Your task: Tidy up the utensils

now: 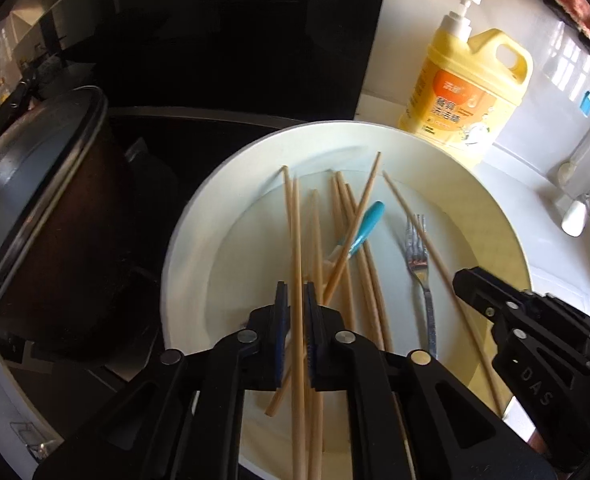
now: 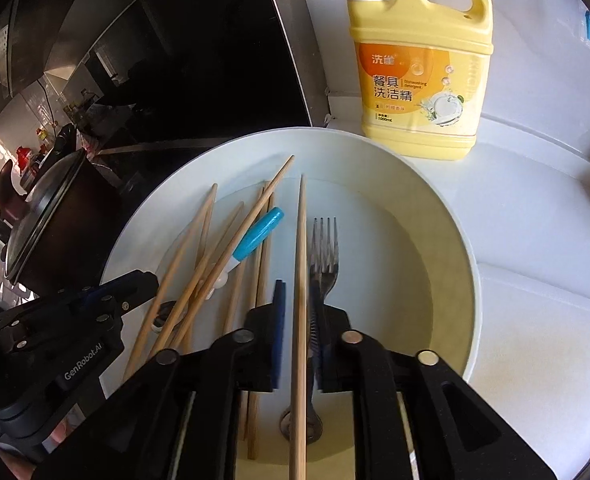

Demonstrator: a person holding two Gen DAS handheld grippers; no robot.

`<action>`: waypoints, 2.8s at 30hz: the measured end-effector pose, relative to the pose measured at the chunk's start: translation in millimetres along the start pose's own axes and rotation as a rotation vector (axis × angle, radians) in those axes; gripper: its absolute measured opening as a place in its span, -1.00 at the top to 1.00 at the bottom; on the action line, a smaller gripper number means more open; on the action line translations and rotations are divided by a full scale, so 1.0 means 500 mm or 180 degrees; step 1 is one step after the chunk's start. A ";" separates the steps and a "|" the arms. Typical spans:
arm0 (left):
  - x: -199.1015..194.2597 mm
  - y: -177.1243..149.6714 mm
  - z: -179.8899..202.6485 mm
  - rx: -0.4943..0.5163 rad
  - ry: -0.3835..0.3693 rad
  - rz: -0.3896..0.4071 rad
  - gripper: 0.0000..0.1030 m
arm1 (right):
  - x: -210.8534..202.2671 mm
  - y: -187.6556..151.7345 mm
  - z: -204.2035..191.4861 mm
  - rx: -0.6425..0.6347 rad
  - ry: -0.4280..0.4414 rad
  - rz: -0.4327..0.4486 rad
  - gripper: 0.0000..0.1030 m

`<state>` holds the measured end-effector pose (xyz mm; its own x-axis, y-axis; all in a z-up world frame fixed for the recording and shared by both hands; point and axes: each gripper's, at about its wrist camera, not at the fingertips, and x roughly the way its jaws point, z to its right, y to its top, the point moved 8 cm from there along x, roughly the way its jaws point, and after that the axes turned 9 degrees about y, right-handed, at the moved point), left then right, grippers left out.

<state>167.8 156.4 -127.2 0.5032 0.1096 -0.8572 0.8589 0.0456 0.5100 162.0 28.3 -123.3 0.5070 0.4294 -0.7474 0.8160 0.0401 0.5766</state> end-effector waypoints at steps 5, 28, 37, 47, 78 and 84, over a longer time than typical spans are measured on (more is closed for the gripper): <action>-0.046 0.006 -0.022 -0.0138 0.0164 0.0205 -0.58 | -0.041 0.010 0.013 -0.0061 -0.0057 0.0106 0.36; -0.127 -0.034 -0.016 -0.0160 0.0248 0.0008 -0.86 | -0.141 -0.029 0.005 -0.0006 -0.0079 -0.0104 -0.33; -0.146 -0.040 -0.028 -0.0203 0.0301 0.0016 -0.88 | -0.152 -0.040 0.000 0.0016 -0.0199 -0.0198 -0.37; -0.164 -0.044 -0.038 -0.0232 0.0320 -0.0021 -0.88 | -0.167 -0.040 -0.010 0.0001 -0.0211 -0.0190 -0.37; -0.177 -0.041 -0.042 -0.0227 0.0314 -0.0007 -0.88 | -0.180 -0.035 -0.012 -0.0039 -0.0258 -0.0184 -0.37; -0.173 -0.045 -0.044 -0.0239 0.0359 -0.0027 -0.88 | -0.180 -0.035 -0.009 -0.0020 -0.0256 -0.0201 -0.37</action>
<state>102.8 167.8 -62.9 0.4785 0.2196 -0.8502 0.8515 0.1206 0.5104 100.8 -6.7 -64.6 0.4755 0.3519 -0.8063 0.8454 0.0706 0.5294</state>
